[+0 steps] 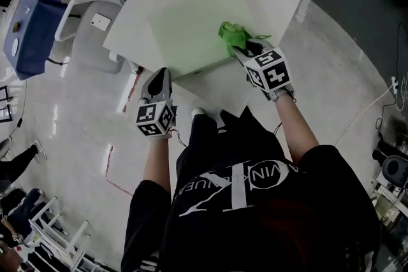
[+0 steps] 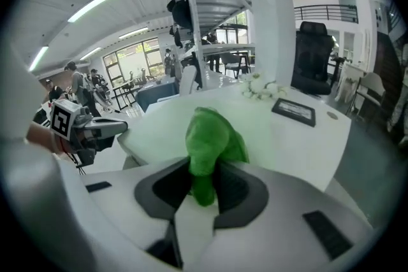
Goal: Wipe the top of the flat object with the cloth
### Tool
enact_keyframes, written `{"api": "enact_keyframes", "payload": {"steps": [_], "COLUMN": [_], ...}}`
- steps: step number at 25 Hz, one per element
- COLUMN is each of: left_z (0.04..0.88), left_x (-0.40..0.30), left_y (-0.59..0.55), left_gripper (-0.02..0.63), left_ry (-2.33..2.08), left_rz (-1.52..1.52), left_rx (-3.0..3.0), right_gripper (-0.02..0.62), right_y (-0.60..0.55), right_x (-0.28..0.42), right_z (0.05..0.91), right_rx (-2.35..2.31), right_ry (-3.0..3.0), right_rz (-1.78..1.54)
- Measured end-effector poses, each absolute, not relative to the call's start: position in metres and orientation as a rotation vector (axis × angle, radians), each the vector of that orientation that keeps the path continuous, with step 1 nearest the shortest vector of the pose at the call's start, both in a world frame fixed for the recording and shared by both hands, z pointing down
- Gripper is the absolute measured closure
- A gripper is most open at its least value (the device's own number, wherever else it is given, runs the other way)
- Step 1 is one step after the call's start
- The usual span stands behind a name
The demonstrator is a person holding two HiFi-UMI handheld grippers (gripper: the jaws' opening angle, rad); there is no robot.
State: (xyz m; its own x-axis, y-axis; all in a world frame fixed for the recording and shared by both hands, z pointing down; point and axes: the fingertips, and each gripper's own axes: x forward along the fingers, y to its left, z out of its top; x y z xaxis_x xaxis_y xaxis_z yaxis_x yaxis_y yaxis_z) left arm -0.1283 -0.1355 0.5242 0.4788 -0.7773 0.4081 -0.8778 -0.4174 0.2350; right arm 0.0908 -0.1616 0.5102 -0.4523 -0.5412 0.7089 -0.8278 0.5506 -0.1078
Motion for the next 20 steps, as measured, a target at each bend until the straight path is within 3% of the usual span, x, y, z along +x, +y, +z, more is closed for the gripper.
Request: {"api": "enact_keyframes", "payload": {"steps": [7,20], "left_z": [0.524,0.524], "left_x": [-0.128,-0.132], "left_y": [-0.136,-0.136], "left_gripper": [0.595,0.595], "left_ry": [-1.398,-1.425], "left_rz": [0.323,0.266], "left_rx": [2.306,2.243], "right_gripper": [0.492,0.492], "right_y": [-0.168,-0.174], "right_x": [0.148,0.182], "right_z": [0.514,0.517], "right_rx": [1.205,1.237], "right_ry": [-2.067,-1.914], "right_rz": [0.587,0.402]}}
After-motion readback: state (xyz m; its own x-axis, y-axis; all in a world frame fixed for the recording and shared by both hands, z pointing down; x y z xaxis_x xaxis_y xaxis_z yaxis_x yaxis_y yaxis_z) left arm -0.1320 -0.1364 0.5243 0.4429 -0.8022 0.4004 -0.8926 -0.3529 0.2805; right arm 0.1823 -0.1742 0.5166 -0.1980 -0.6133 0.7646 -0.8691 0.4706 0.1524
